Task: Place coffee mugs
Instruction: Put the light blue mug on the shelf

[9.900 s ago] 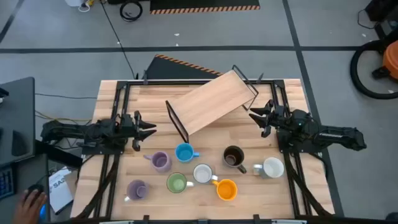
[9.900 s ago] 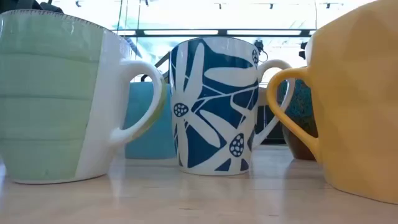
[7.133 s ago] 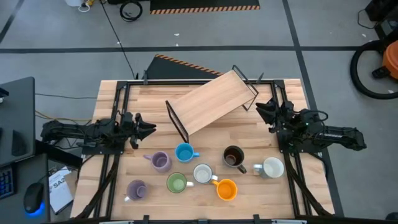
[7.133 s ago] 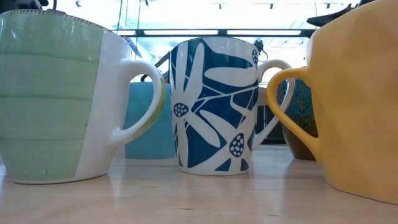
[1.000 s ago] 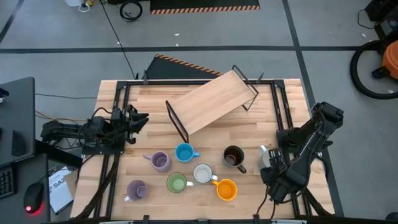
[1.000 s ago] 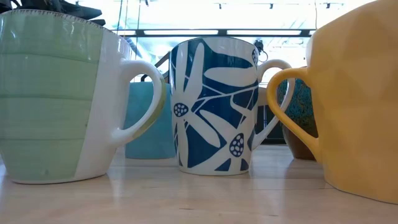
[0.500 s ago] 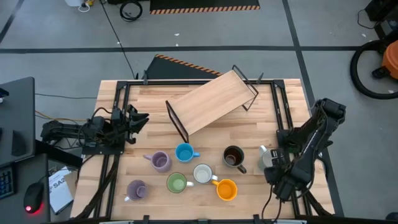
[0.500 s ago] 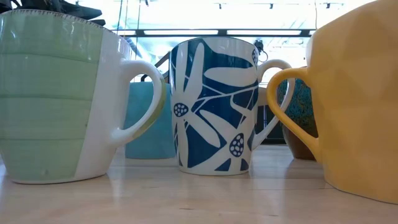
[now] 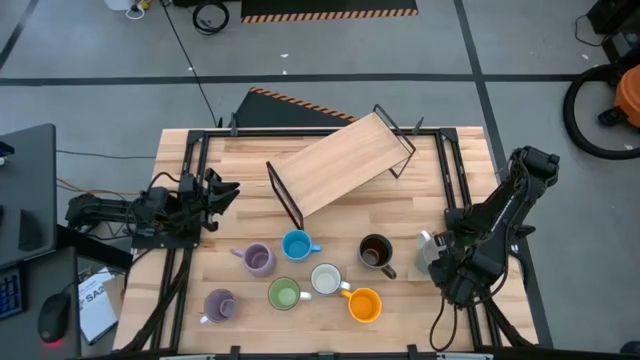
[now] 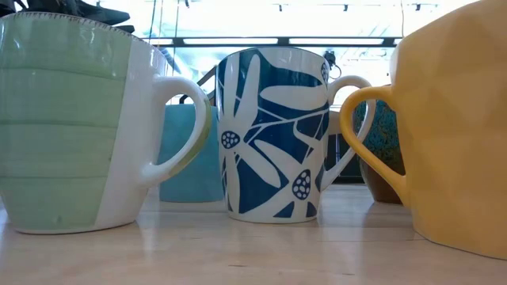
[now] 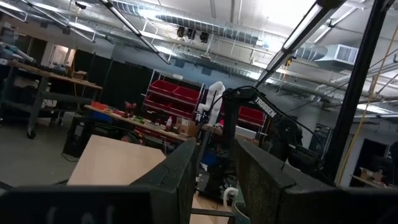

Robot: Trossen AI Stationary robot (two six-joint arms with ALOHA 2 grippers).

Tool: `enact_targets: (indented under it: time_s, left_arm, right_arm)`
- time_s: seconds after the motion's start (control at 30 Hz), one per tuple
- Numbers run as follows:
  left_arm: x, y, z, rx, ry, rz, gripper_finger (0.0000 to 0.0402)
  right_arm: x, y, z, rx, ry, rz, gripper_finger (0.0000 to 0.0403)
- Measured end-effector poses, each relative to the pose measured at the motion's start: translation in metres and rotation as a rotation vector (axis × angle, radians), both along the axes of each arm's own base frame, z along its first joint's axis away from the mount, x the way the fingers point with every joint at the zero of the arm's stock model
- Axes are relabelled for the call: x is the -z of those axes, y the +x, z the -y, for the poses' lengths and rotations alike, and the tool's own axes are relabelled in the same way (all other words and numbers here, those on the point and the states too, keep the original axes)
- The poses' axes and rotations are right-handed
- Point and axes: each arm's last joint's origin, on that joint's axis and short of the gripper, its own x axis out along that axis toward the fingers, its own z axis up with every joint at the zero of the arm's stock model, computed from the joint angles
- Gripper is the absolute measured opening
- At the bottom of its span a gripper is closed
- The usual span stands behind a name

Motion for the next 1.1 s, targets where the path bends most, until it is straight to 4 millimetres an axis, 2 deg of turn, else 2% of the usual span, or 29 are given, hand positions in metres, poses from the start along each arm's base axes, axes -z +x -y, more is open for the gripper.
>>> enact_targets:
  time_s: [0.27, 0.53, 0.8, 1.1]
  left_arm:
    - [0.001, 0.000, 0.000, 0.012, -0.028, 0.002, 0.0116]
    - [0.001, 0.000, 0.000, 0.023, -0.055, 0.010, 0.0116]
    - [0.004, 0.001, 0.000, 0.054, -0.135, 0.000, 0.0116]
    - [0.009, 0.003, 0.000, 0.060, -0.158, -0.049, 0.0116]
  right_arm:
    - [0.000, 0.010, 0.006, -0.046, 0.024, -0.021, 0.0039]
    - [-0.003, 0.028, 0.018, -0.080, 0.053, -0.038, 0.0046]
    - [-0.037, 0.052, 0.030, -0.173, 0.015, 0.031, 0.0036]
    - [-0.086, 0.068, 0.060, -0.228, -0.103, 0.017, 0.0041]
